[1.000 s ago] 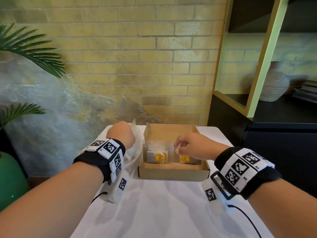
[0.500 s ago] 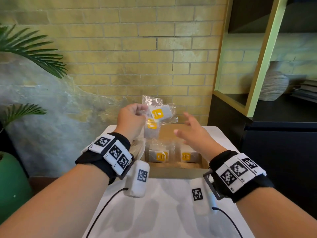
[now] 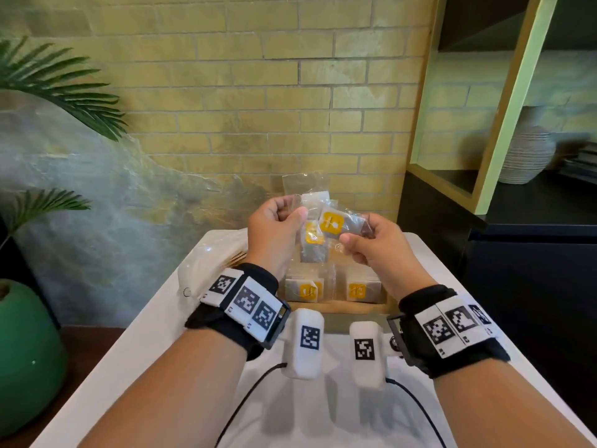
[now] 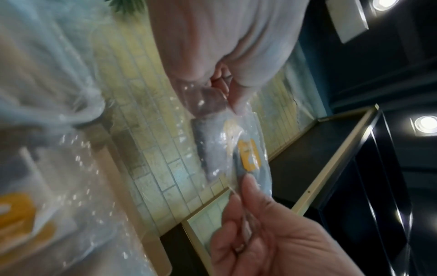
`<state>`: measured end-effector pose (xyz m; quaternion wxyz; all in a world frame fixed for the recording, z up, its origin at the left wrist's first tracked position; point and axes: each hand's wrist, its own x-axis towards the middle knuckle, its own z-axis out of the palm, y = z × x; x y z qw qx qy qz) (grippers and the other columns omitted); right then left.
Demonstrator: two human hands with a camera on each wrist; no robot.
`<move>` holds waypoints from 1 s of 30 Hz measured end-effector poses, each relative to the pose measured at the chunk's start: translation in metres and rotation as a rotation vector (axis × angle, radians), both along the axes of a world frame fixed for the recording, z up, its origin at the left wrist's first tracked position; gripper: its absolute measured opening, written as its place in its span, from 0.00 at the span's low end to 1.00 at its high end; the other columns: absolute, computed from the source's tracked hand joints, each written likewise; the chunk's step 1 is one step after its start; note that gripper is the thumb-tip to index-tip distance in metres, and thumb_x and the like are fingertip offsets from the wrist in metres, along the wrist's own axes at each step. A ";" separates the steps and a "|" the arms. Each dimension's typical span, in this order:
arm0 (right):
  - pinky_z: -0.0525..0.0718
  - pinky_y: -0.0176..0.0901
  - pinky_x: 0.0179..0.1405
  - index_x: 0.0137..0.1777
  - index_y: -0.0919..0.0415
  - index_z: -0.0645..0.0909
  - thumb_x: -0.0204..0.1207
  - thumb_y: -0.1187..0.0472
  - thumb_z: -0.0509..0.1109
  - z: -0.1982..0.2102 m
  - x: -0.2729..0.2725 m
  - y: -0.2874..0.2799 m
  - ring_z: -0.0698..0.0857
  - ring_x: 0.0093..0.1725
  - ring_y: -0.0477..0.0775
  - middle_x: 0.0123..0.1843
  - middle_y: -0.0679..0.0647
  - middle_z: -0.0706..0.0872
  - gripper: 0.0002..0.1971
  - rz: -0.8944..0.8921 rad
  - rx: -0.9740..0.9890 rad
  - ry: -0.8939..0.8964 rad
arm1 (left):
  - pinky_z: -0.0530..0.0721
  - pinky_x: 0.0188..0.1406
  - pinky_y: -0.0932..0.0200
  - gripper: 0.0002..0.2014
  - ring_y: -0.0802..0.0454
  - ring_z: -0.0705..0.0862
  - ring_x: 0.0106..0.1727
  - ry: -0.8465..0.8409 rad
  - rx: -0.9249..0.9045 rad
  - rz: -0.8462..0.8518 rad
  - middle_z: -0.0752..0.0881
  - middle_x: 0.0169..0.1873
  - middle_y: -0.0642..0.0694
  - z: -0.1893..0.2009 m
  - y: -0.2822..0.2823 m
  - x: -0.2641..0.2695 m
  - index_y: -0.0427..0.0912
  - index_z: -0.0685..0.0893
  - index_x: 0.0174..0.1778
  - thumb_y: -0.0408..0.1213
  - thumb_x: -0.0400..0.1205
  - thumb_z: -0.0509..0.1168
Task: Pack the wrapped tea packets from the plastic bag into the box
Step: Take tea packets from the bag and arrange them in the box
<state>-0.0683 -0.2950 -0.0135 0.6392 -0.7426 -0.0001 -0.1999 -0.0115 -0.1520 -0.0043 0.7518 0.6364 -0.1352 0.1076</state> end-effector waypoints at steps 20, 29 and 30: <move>0.70 0.36 0.35 0.39 0.62 0.82 0.79 0.60 0.65 -0.005 0.018 -0.005 0.74 0.29 0.40 0.30 0.49 0.78 0.09 0.039 -0.156 0.061 | 0.83 0.31 0.57 0.12 0.56 0.79 0.29 0.086 -0.119 -0.027 0.79 0.25 0.51 -0.029 -0.021 0.019 0.46 0.79 0.33 0.41 0.82 0.64; 0.79 0.36 0.36 0.54 0.55 0.80 0.80 0.60 0.64 -0.011 0.024 0.004 0.83 0.39 0.45 0.43 0.49 0.87 0.06 0.021 -0.076 0.088 | 0.81 0.37 0.43 0.15 0.48 0.76 0.28 0.067 -0.035 0.000 0.77 0.19 0.53 -0.031 -0.017 0.022 0.49 0.77 0.27 0.44 0.81 0.66; 0.80 0.32 0.33 0.54 0.55 0.79 0.80 0.61 0.65 -0.011 0.025 0.005 0.84 0.38 0.44 0.44 0.49 0.88 0.06 0.031 -0.077 0.089 | 0.80 0.36 0.43 0.15 0.49 0.75 0.28 0.059 -0.026 -0.003 0.76 0.19 0.54 -0.030 -0.016 0.022 0.48 0.76 0.27 0.44 0.80 0.66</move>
